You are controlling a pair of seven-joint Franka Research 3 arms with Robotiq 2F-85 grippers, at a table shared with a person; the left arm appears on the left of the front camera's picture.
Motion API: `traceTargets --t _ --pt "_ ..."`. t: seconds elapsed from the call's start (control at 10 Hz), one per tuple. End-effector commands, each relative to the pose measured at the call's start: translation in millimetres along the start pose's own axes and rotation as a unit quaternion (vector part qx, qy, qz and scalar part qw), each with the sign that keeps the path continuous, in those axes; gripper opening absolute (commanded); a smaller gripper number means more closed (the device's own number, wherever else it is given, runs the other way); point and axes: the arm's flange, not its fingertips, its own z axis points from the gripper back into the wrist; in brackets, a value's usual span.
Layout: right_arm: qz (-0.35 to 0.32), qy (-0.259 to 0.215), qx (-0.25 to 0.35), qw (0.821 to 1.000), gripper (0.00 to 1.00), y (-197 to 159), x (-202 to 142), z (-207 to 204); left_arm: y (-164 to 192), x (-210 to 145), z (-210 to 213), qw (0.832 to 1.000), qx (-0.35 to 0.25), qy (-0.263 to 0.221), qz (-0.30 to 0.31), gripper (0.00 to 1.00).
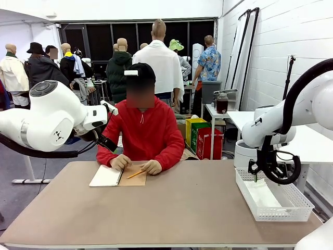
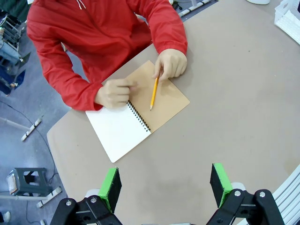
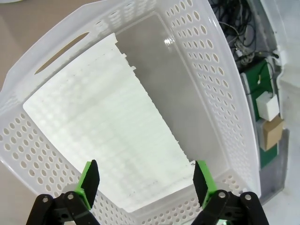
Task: Sort the paper based on its condition.
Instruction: If a person hands you a paper, place it in the Organizing basket , and if it's crumpled, put it in the Trash can.
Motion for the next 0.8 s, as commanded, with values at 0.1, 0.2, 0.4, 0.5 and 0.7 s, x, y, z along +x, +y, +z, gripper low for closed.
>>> traceTargets --t 0.1,0.2,0.4,0.5,0.7 --pt "0.003 0.003 -0.001 1.000 1.00 -1.5 1.3 -2.6 0.3 -0.6 -0.1 1.000 0.000 0.001 -0.002 1.00" --pt "0.003 0.003 -0.001 1.000 1.00 -1.5 1.3 -2.6 0.3 -0.6 -0.1 1.000 0.000 0.001 -0.002 1.00" --pt "0.003 0.003 -0.001 1.000 1.00 -1.5 1.3 -2.6 0.3 -0.6 -0.1 1.000 0.000 0.001 -0.002 1.00" --pt "0.003 0.003 -0.001 1.000 1.00 -1.5 1.3 -2.6 0.3 -0.6 -0.1 1.000 0.000 0.001 -0.002 1.00" --pt "0.003 0.003 -0.001 1.000 1.00 -1.5 1.3 -2.6 0.3 -0.6 -0.1 1.000 0.000 0.001 -0.002 1.00"
